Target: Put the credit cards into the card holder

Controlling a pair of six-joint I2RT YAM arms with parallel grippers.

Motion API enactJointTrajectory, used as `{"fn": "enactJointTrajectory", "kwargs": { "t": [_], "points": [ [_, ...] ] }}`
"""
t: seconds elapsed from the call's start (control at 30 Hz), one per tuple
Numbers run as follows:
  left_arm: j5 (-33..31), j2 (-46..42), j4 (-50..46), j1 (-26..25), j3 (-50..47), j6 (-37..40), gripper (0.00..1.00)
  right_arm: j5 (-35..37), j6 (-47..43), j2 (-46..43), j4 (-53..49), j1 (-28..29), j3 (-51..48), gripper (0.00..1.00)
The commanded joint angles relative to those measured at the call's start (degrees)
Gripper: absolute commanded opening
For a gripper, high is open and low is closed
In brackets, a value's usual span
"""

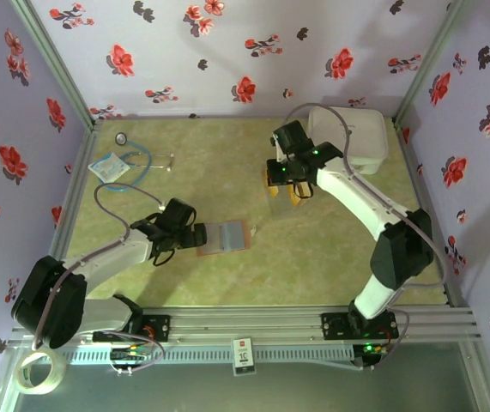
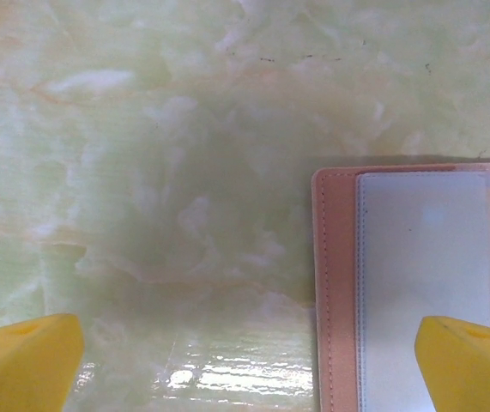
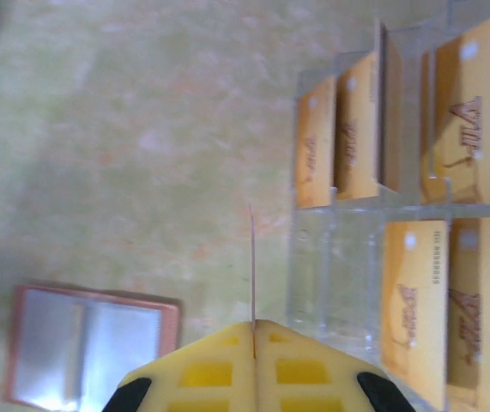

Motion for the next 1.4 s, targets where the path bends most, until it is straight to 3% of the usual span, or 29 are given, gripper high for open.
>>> {"fn": "enactJointTrajectory", "kwargs": {
  "t": [0.0, 0.23, 0.43, 0.67, 0.97, 1.37],
  "points": [
    [-0.5, -0.5, -2.2, -0.3, 1.5, 1.1, 1.0, -9.6, 6.2, -3.8, 9.0, -0.1, -6.0, 0.0],
    [-2.2, 0.9, -3.1, -1.6, 1.7, 1.0, 1.0, -21.7, 21.5, -10.0, 38.6, 1.0, -26.2, 0.0],
    [-4.1, 3.2, -3.3, -4.0, 2.3, 0.2, 1.0, -19.3, 26.3, -11.2, 53.9, 3.8, -37.4, 0.0],
    [-6.0, 5.2, -3.4, -5.7, 2.2, -1.5, 1.0, -17.7, 27.5, -9.5, 59.5, 5.8, -41.9, 0.0],
    [-6.5, 6.2, -3.4, -7.0, 2.4, -2.1, 1.0, -21.1, 31.6, -2.5, 74.5, 6.4, -46.6, 0.0],
    [-7.3, 7.0, -3.9, -7.3, 0.3, -4.5, 1.0, -21.8, 32.7, 4.1, 82.6, 7.3, -48.3, 0.0]
  ]
}}
